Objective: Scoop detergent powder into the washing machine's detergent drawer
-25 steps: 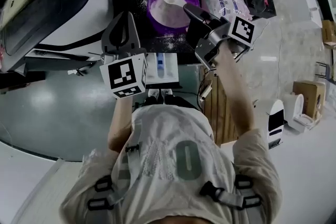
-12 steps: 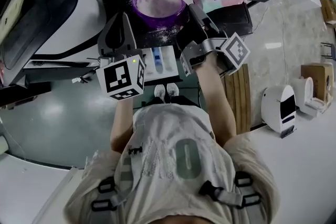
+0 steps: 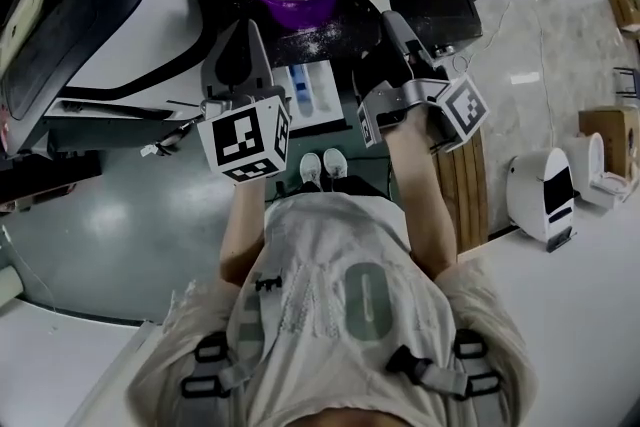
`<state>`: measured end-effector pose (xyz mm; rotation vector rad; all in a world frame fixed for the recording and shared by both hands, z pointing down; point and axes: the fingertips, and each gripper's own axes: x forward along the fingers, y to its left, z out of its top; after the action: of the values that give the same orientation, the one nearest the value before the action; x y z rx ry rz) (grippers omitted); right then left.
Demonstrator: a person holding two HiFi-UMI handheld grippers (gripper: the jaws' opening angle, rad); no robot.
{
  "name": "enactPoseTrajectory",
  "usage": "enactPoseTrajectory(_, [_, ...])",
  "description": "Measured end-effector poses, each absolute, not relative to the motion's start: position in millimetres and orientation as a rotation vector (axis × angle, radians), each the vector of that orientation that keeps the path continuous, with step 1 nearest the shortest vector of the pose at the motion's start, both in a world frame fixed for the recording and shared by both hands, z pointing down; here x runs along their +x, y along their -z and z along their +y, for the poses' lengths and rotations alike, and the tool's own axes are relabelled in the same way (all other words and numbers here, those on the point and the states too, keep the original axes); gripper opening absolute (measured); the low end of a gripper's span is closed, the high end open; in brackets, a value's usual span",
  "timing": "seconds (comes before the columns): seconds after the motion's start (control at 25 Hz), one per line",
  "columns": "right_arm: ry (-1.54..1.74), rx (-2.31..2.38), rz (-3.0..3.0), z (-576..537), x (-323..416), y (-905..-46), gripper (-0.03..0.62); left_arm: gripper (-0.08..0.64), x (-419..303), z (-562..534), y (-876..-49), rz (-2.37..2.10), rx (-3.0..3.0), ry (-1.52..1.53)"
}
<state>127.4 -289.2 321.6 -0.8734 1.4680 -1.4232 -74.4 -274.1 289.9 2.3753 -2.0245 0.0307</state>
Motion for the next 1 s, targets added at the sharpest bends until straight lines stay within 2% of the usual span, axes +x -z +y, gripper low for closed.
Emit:
enactPoseTrajectory(0.48, [1.353, -0.852, 1.483, -199, 143, -320, 0.011, 0.020, -83, -195, -296, -2.083, 2.335, 0.010])
enactPoseTrajectory(1.0, [1.365, -0.829, 1.498, -191, 139, -317, 0.012, 0.020, -77, -192, -291, -2.072, 2.344, 0.006])
